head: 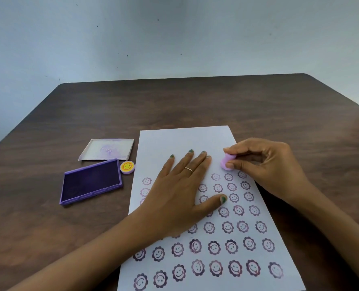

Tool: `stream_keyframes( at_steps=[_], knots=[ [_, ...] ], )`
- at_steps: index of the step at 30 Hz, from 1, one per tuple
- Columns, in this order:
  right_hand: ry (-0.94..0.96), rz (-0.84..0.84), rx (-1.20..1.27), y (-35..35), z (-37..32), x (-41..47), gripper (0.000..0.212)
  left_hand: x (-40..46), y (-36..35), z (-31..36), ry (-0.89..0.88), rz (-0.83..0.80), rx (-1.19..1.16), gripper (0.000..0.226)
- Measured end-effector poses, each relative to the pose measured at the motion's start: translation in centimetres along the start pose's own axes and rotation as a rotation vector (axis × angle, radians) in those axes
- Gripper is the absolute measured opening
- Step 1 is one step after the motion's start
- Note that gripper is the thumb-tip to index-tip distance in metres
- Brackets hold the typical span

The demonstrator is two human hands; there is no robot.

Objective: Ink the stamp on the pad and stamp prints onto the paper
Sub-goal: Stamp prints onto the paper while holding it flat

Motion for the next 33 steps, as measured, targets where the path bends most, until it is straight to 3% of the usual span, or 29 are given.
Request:
stream_keyframes(
  at_steps=[21, 29, 33],
  knots=[
    [-0.014, -0.019, -0.019, 0.05, 0.09, -0.15, 0.028, 0.08, 0.06, 0.06, -0.002, -0.022, 0.014, 0.082],
    [0.032, -0.030, -0.198, -0.21, -0.52, -0.16, 0.025, 0.00, 0.13, 0.22, 0.005, -0.029, 0.013, 0.082],
    [0.003, -0.018, -0.151, -0.10, -0.47, -0.06, 0.025, -0.09, 0.14, 0.30, 0.006, -0.034, 0.015, 0.082]
  ],
)
Point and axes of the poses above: each hand's wrist, its own x-axis towards the middle knuckle, its own y-axis out of the back of the hand, z = x × y, the point moved 3 cm from there along x, towards the middle knuckle, and after that the axes turned 9 degrees about -z, right-handed, at the moved point
